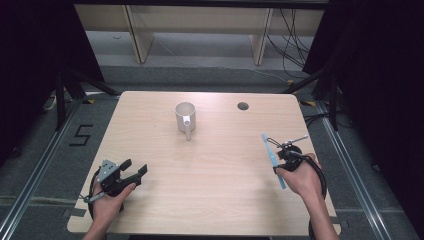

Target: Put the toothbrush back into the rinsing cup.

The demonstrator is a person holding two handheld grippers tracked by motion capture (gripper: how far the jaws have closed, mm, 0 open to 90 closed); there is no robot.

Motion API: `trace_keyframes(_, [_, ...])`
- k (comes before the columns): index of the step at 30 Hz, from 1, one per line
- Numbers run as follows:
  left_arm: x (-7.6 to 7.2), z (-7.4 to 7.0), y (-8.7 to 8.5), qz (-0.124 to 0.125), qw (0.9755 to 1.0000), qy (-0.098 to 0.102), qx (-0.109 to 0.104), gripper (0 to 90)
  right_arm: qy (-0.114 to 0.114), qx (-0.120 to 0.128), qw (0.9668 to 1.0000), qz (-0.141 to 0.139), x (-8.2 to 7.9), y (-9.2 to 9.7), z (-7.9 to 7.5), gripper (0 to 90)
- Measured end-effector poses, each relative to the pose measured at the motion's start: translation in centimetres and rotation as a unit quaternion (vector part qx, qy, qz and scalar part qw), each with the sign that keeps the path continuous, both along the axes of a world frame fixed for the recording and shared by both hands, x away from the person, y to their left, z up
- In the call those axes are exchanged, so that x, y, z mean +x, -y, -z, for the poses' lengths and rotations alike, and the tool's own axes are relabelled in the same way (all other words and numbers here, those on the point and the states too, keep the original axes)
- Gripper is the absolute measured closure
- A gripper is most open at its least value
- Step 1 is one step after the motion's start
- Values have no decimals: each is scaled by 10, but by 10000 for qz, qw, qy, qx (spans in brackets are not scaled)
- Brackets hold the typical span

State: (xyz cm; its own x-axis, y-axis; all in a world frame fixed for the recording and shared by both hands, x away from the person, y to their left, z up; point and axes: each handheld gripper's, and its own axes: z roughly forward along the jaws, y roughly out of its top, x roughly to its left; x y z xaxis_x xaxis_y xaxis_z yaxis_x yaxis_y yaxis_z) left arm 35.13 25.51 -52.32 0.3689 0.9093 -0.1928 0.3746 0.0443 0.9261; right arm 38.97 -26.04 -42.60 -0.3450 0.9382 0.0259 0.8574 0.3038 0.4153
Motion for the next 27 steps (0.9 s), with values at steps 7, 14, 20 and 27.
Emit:
trace_keyframes(7, [0, 0, 1, -1, 10000, -3, 5, 284, 433, -4, 9989, -162, -1, 1, 0, 796])
trace_keyframes(14, [-1, -1, 1, -7, 10000, -16, 42, 285, 844, 79, 9964, -93, -5, -3, -1, 796])
trace_keyframes(20, [0, 0, 0, -6, 10000, 3, -14, 285, 1186, 257, 9925, 171, -11, -6, 1, 796])
trace_keyframes(27, [-1, -1, 1, -7, 10000, -23, 38, 286, 1655, 278, 9858, 8, -13, -1, 6, 796])
